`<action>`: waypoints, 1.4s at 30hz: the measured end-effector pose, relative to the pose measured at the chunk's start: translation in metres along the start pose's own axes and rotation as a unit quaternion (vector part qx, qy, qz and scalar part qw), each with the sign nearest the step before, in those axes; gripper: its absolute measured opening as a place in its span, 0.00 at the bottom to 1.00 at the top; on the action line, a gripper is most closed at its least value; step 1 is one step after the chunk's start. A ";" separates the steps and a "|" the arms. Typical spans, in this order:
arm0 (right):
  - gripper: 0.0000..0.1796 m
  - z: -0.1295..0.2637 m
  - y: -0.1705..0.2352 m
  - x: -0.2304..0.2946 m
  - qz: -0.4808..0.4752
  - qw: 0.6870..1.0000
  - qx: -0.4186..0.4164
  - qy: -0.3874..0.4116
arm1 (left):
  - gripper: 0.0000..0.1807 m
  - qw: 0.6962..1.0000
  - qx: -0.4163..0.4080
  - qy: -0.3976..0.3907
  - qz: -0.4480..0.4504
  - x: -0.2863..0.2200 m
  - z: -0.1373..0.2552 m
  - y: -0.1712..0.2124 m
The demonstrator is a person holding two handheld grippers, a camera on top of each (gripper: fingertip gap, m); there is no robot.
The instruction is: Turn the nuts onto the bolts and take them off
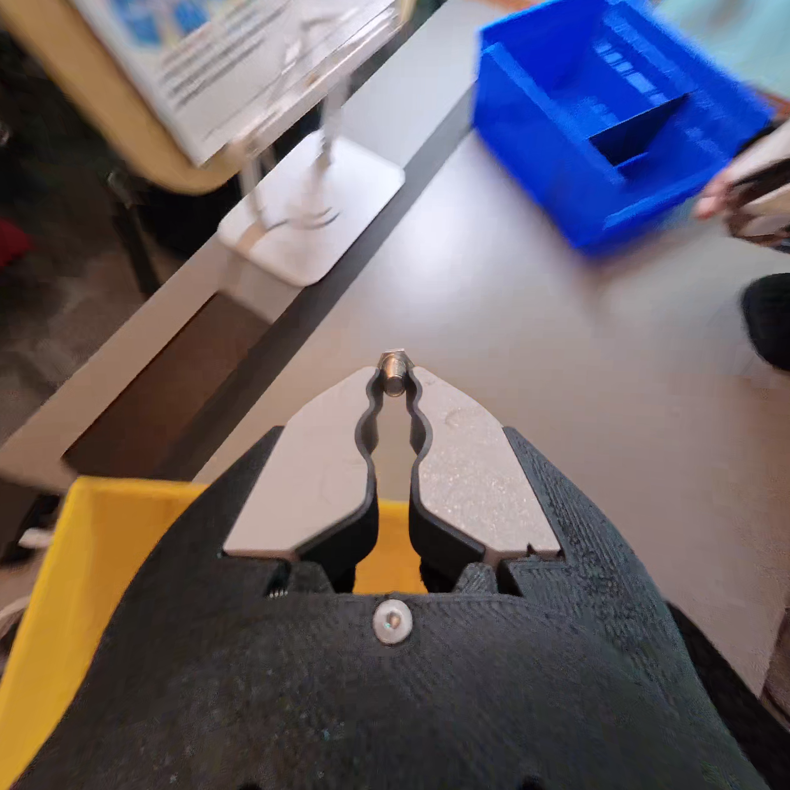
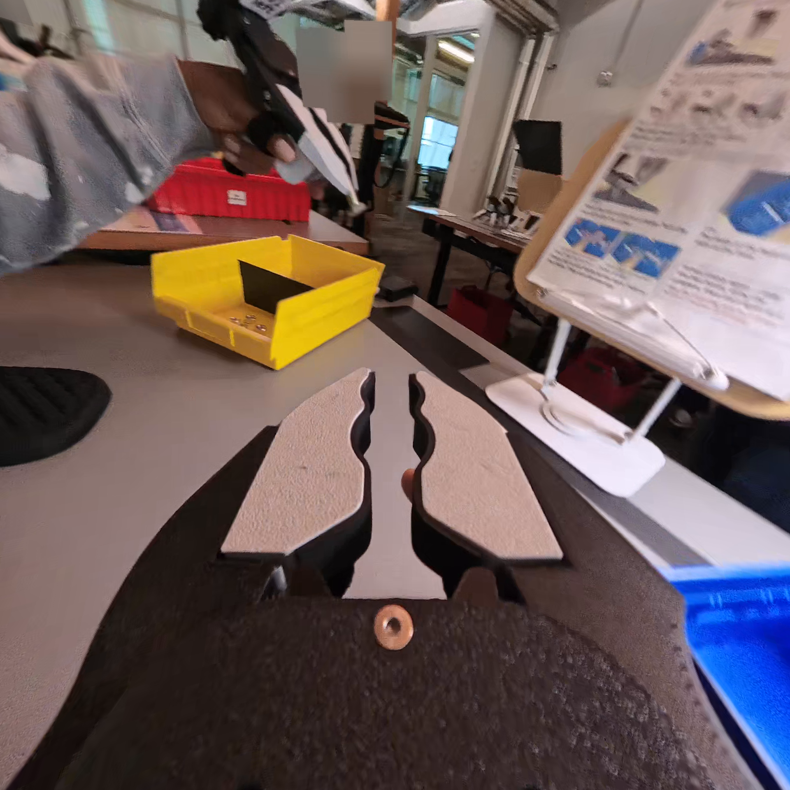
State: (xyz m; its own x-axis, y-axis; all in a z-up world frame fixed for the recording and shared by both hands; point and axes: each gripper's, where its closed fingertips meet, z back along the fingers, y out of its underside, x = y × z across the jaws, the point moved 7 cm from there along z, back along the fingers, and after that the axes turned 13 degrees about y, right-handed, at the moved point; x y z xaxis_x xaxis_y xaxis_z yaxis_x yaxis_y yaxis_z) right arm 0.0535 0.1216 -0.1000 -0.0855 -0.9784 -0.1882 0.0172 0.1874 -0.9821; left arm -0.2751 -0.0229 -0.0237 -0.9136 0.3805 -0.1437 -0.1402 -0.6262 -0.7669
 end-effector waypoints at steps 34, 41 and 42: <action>0.19 -0.057 0.008 0.029 0.061 0.987 0.052 -0.137 | 0.06 0.981 -0.066 0.159 -0.085 -0.134 -0.112 -0.009; 0.10 -0.057 0.013 0.046 0.071 0.980 0.051 -0.179 | 0.06 0.978 -0.005 0.180 -0.104 -0.144 -0.128 -0.001; 0.10 -0.057 0.014 0.046 0.082 0.980 0.049 -0.173 | 0.06 0.979 -0.002 0.176 -0.104 -0.144 -0.129 -0.001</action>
State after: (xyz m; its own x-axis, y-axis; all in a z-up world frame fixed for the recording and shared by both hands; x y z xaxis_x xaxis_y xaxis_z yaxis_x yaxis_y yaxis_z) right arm -0.0070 0.0839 -0.1227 0.2695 -0.9097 -0.3159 0.0996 0.3526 -0.9305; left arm -0.0939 0.0101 -0.0831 -0.6767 0.7112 -0.1904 -0.3078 -0.5082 -0.8043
